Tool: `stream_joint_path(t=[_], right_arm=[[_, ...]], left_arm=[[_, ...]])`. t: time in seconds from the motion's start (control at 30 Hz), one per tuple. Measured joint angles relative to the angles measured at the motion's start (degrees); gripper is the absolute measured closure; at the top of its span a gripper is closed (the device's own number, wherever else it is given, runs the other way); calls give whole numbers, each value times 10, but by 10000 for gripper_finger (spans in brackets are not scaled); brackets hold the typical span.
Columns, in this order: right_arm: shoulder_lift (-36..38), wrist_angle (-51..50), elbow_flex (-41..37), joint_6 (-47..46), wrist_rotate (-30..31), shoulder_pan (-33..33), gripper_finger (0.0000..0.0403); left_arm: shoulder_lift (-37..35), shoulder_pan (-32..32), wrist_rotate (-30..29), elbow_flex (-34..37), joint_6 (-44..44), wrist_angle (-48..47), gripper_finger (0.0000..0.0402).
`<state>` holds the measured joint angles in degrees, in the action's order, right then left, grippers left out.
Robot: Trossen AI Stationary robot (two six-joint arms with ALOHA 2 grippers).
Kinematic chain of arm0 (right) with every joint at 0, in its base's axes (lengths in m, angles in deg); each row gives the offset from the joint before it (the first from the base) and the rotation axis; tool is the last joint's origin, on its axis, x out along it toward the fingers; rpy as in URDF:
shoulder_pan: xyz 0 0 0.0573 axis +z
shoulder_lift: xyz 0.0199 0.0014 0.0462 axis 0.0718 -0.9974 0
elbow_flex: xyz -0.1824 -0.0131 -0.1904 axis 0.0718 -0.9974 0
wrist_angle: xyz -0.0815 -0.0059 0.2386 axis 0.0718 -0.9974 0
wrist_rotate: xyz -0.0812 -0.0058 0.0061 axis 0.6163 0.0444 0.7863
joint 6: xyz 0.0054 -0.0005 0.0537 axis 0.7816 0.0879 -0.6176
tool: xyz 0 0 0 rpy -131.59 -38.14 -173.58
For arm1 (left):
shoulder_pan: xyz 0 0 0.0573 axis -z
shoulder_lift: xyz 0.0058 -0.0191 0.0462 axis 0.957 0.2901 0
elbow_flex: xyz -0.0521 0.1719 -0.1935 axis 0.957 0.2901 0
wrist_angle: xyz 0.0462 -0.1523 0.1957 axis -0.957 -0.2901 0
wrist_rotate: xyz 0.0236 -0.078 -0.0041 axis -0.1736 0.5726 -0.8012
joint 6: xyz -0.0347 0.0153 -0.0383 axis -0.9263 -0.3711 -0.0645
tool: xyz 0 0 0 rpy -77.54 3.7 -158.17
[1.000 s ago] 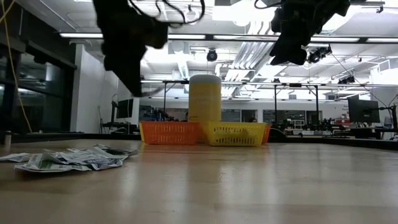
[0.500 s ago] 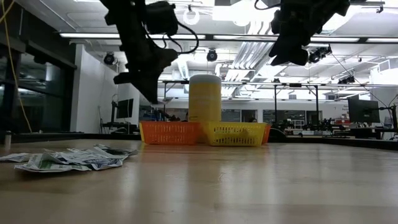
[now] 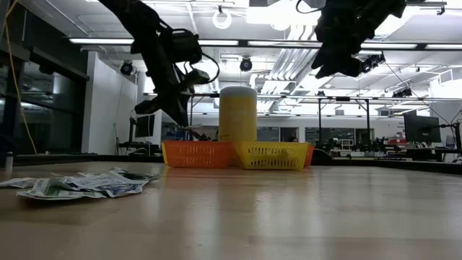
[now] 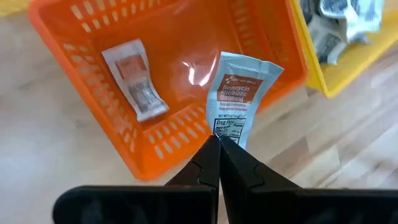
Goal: Pick & Place First Aid Supplies
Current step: Put the orange ointment pack into the bottom orange basket
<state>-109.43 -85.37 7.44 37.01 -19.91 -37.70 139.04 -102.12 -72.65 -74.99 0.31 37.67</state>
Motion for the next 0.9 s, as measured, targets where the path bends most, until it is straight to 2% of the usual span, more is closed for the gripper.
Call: stream_joint_path(t=[0.3,0.6,0.73,0.9], right_arm=[[0,1,0,-13,17,0,245],[0,1,0,-36,17,0,245],[0,1,0,-43,17,0,245],[0,1,0,-52,15,0,245]], left_arm=[[17,-22,-22,0,9,19,390],[17,-22,-61,0,17,24,321],[12,-22,-68,0,56,23,305],[-22,-22,-62,0,131,4,303]])
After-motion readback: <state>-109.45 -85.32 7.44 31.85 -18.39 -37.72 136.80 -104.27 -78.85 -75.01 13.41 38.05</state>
